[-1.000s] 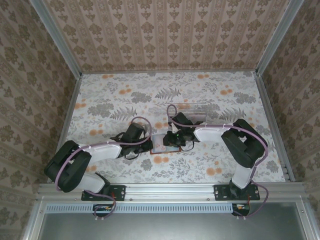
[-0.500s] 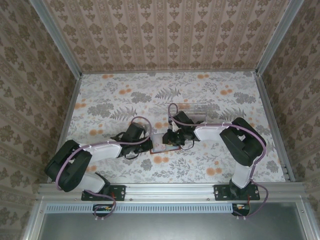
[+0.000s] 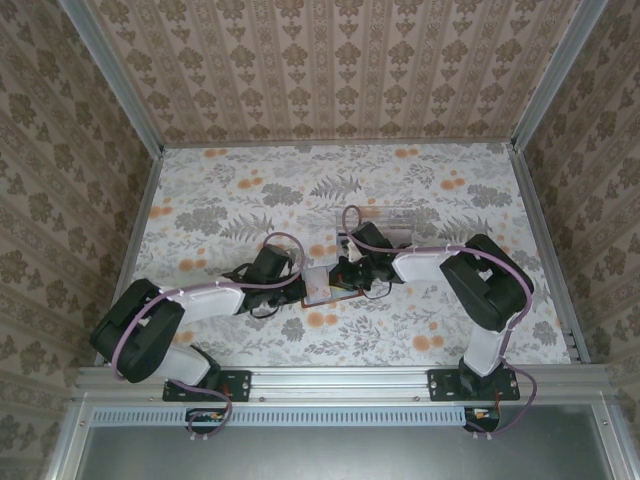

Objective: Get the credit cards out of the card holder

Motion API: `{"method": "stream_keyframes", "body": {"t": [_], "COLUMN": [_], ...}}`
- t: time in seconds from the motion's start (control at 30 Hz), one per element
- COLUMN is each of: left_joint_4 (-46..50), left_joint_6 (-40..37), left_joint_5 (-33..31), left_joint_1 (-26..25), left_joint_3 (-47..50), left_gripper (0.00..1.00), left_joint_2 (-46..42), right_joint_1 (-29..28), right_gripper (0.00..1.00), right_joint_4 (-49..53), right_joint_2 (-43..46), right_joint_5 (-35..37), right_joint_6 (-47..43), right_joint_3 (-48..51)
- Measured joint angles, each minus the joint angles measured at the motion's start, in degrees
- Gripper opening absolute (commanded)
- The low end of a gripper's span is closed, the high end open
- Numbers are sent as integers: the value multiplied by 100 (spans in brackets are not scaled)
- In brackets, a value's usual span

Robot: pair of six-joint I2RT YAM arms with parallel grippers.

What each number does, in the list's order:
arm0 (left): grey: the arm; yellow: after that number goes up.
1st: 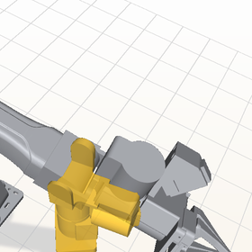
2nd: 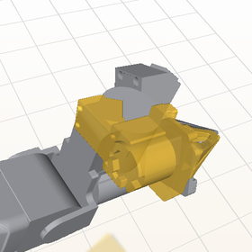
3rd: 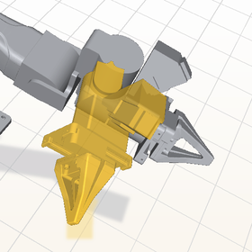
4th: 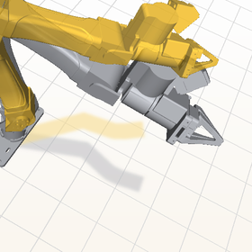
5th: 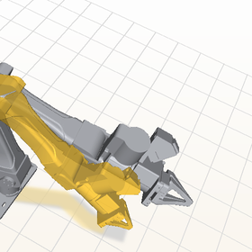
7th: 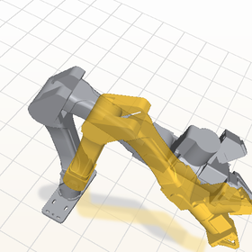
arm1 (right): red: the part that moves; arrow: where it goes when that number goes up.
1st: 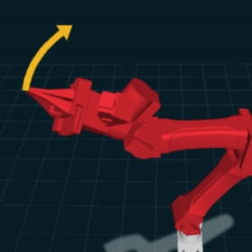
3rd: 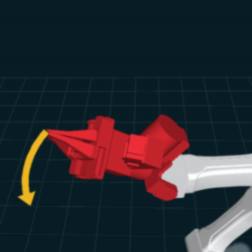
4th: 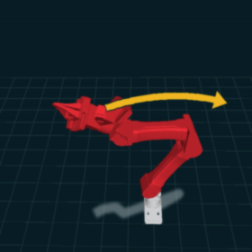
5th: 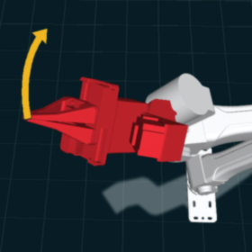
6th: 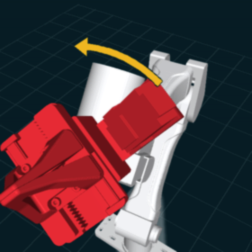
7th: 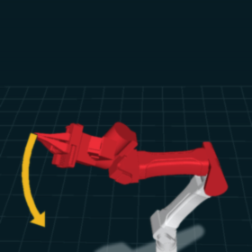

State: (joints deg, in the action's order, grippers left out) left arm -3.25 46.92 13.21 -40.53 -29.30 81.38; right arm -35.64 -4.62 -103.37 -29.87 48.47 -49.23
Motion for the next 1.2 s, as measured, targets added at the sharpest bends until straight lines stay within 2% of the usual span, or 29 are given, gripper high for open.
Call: {"method": "stream_keyframes", "body": {"t": [0.43,0.57,0.87,1.2], "left_joint_4": [208,306,549,409], "left_joint_6": [-4,-15,-101,-175], "left_joint_5": [0,2,0,46], "left_joint_1": [46,48,-151,-343], "left_joint_3": [0,-2,-573,-1012], "left_gripper": [0,7,6,0], "left_joint_2": [-144,-238,-424,428], "right_joint_1": [457,463,380,380], "right_gripper": [0,0,0,0], "right_joint_4": [85,103,105,111], "right_joint_2": [487,498,468,459], "right_joint_5": [-20,-33,-61,-61], "right_joint_6": [-72,-101,-179,-179], "right_joint_3": [442,442,431,431]}}
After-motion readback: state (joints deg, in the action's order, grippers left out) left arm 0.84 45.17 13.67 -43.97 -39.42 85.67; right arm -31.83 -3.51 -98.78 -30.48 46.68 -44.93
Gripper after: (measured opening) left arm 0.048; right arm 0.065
